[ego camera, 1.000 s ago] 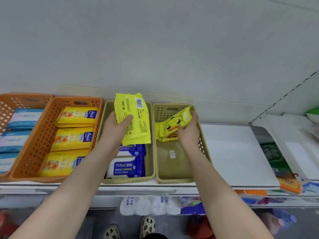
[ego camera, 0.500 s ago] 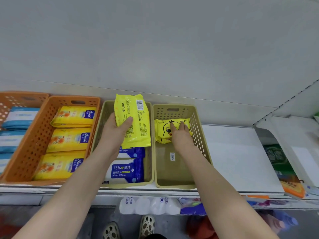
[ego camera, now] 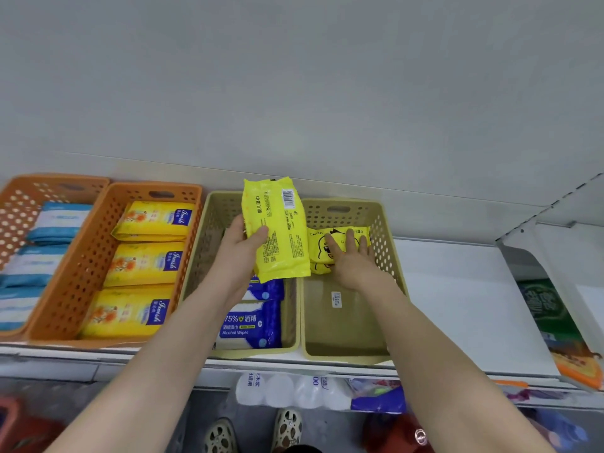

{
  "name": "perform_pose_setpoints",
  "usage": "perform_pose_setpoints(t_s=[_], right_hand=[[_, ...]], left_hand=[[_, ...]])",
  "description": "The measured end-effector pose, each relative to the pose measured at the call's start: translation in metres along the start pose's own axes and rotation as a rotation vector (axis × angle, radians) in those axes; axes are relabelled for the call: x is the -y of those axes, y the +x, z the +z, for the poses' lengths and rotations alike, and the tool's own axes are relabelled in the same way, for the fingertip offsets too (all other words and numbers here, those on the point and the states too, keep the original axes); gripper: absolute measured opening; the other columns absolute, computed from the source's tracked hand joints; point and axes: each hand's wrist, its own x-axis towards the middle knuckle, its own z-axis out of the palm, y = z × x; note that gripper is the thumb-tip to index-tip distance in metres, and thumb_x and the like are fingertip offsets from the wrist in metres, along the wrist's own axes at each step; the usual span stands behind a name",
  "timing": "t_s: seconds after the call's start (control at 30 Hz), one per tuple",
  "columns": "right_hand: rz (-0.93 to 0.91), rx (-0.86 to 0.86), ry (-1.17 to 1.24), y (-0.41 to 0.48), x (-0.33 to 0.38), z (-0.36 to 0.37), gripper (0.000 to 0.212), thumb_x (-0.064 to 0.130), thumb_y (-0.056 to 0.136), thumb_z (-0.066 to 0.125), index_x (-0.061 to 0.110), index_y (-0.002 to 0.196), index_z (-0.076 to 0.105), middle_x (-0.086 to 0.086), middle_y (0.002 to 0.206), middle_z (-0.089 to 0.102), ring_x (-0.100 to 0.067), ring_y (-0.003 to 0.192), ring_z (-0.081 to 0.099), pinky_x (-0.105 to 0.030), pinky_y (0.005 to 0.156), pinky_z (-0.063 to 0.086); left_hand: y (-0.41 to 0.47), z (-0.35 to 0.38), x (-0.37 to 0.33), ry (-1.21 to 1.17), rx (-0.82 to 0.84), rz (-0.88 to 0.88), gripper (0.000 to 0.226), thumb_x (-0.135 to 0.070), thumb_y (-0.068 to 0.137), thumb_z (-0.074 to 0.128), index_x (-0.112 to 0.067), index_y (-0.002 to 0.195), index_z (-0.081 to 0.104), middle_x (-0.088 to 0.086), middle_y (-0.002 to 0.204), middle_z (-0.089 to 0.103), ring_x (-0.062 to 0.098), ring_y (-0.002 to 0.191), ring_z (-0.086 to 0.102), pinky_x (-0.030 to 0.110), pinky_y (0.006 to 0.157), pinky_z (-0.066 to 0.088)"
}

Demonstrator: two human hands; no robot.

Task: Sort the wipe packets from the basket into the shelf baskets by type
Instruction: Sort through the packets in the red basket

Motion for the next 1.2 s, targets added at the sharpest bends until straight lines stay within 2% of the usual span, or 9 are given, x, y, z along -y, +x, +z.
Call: perform_pose_setpoints(t_s=[0.13, 0.23, 0.33, 0.5, 0.7, 0.83, 0.9, 1.1, 1.2], right_hand=[[-0.08, -0.238, 0.746, -0.031, 0.006, -0.044, 0.045, 0.032, 0.101, 0.044, 0.02, 0.145, 0.044, -0.007, 0.146, 0.047, -0.025, 0.131, 0.046, -0.038, 0.109, 0.038], [-0.222, -0.037, 1.185, -0.058, 0.017, -0.06, 0.031, 0.04, 0.095, 0.058, 0.024, 0.122, 0.062, 0.003, 0.116, 0.07, -0.013, 0.101, 0.067, -0.036, 0.088, 0.054], [-0.356, -0.186, 1.308, -0.067, 0.021, -0.056, 0.034, 0.013, 0.085, 0.074, 0.019, 0.117, 0.062, 0.003, 0.1, 0.074, -0.011, 0.083, 0.068, -0.026, 0.066, 0.052], [-0.567, -0.855, 0.801, -0.076, 0.005, -0.049, 0.042, -0.013, 0.069, 0.061, 0.023, 0.09, 0.071, 0.009, 0.1, 0.06, -0.002, 0.099, 0.051, -0.019, 0.083, 0.042], [-0.499, -0.719, 1.066, -0.089, -0.015, -0.043, 0.059, -0.02, 0.07, 0.033, 0.016, 0.091, 0.074, -0.001, 0.107, 0.067, -0.012, 0.106, 0.062, -0.03, 0.093, 0.051], [-0.179, -0.62, 1.331, -0.085, -0.017, -0.043, 0.024, 0.014, 0.095, 0.058, 0.02, 0.118, 0.06, 0.004, 0.099, 0.065, -0.016, 0.093, 0.066, -0.042, 0.084, 0.059], [-0.086, -0.44, 1.415, -0.086, -0.017, -0.048, 0.051, 0.028, 0.089, 0.07, 0.019, 0.134, 0.045, 0.001, 0.105, 0.062, -0.014, 0.089, 0.067, -0.038, 0.079, 0.06], [0.052, 0.011, 1.768, -0.087, -0.02, -0.049, 0.047, 0.007, 0.089, 0.067, 0.003, 0.132, 0.049, -0.01, 0.106, 0.07, -0.021, 0.082, 0.069, -0.028, 0.066, 0.058], [-0.023, -0.226, 1.688, -0.081, -0.025, -0.047, 0.041, -0.003, 0.091, 0.059, 0.007, 0.13, 0.048, -0.01, 0.105, 0.068, -0.021, 0.082, 0.067, -0.029, 0.063, 0.056]], left_hand=[[-0.003, 0.002, 0.001, 0.012, 0.027, 0.017, 0.035, -0.015, 0.101, 0.051, -0.019, 0.136, 0.05, 0.001, 0.124, 0.068, 0.02, 0.109, 0.068, 0.037, 0.081, 0.058], [-0.006, 0.008, 0.001, 0.004, 0.068, 0.039, 0.032, -0.013, 0.101, 0.051, -0.021, 0.132, 0.051, 0.001, 0.123, 0.068, 0.019, 0.106, 0.069, 0.035, 0.078, 0.061], [-0.008, 0.015, 0.003, 0.082, 0.086, 0.115, 0.034, -0.016, 0.101, 0.053, -0.019, 0.134, 0.054, 0.0, 0.124, 0.068, 0.019, 0.111, 0.066, 0.04, 0.091, 0.057], [-0.013, 0.025, -0.007, -0.058, 0.106, 0.014, 0.065, -0.062, 0.093, 0.041, -0.014, 0.135, 0.053, 0.005, 0.129, 0.064, 0.02, 0.116, 0.063, 0.038, 0.097, 0.053], [-0.013, 0.023, 0.005, -0.028, 0.107, 0.11, 0.064, 0.013, 0.093, 0.051, -0.005, 0.151, 0.03, 0.01, 0.14, 0.057, 0.019, 0.104, 0.066, 0.027, 0.078, 0.058], [-0.012, 0.024, 0.01, 0.013, 0.164, 0.155, 0.064, 0.018, 0.091, 0.05, -0.014, 0.146, 0.042, -0.002, 0.129, 0.064, 0.012, 0.11, 0.066, 0.027, 0.086, 0.057], [-0.013, 0.025, 0.011, 0.078, 0.189, 0.184, 0.062, 0.018, 0.091, 0.05, -0.021, 0.139, 0.05, -0.01, 0.124, 0.065, 0.01, 0.114, 0.064, 0.03, 0.093, 0.054], [-0.013, 0.032, 0.017, 0.09, 0.203, 0.238, 0.056, 0.015, 0.091, 0.053, -0.022, 0.132, 0.057, -0.006, 0.128, 0.065, 0.01, 0.115, 0.063, 0.026, 0.088, 0.055], [-0.016, 0.039, 0.018, 0.247, 0.21, 0.344, 0.051, 0.01, 0.09, 0.059, -0.026, 0.127, 0.059, -0.009, 0.122, 0.067, 0.0, 0.11, 0.063, 0.022, 0.09, 0.053]])
